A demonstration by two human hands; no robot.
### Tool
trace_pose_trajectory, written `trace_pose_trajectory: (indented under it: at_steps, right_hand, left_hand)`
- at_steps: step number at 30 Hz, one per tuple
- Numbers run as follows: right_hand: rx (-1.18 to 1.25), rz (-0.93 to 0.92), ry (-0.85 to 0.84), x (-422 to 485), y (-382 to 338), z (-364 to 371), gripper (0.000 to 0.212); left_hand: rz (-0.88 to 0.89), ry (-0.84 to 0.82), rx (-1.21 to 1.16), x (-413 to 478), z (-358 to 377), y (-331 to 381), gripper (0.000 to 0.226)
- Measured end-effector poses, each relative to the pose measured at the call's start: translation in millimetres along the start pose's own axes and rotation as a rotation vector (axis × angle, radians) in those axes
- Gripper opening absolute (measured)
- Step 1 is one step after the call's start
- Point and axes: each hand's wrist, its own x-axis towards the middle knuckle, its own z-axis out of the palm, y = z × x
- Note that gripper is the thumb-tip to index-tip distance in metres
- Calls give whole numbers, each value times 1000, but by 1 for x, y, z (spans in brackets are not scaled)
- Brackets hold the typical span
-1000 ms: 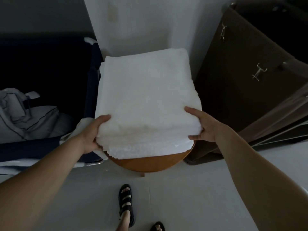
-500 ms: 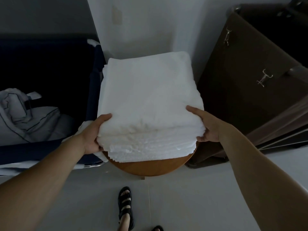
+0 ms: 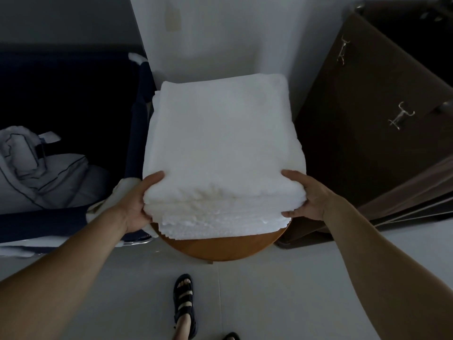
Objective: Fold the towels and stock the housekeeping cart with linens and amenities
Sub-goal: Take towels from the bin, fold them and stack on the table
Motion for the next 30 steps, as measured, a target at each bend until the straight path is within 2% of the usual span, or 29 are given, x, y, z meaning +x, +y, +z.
trace_pose_trajectory:
  at_steps: [2,7,9,11,14,17,19,21,24,27,30]
  right_hand:
    - [13,-40,2,-3,-5,6,98]
    - [-15,-229,-63,-32,-40,16,66]
    - [15,-287,-66,-49,-55,11,67]
    - [13,-310,-109,-64,-55,0,77]
    - [-11,-258,-186,-68,-19,-21,80]
    - [-72,-140,-201,-53,36,-34,74]
    - [-85,-91,-236,-43,59,-40,77]
    - [-85,-77,-292,-36,62,-45,84]
    - [-128,-48,-290,-29,47,-53,96]
    - [-170,-15,-301,-23,25,-44,80]
    - [-177,-6,-216,-16,15,-33,73]
  left_hand:
    - [28,32,16,-3,6,10,35]
    - [149,48,25,-26,30,40,22]
    - [195,36,15,-41,34,49,18]
    - [210,29,16,-53,30,43,17]
    - [157,58,-25,-62,13,0,16]
    - [30,75,-30,-60,-1,-56,25]
    - [-29,79,-17,-53,-9,-77,40]
    - [-48,73,23,-46,-11,-80,46]
    - [-77,59,51,-37,-15,-64,47]
    - [-84,30,87,-20,-16,-41,57]
    - [-36,57,104,-5,-11,-26,58]
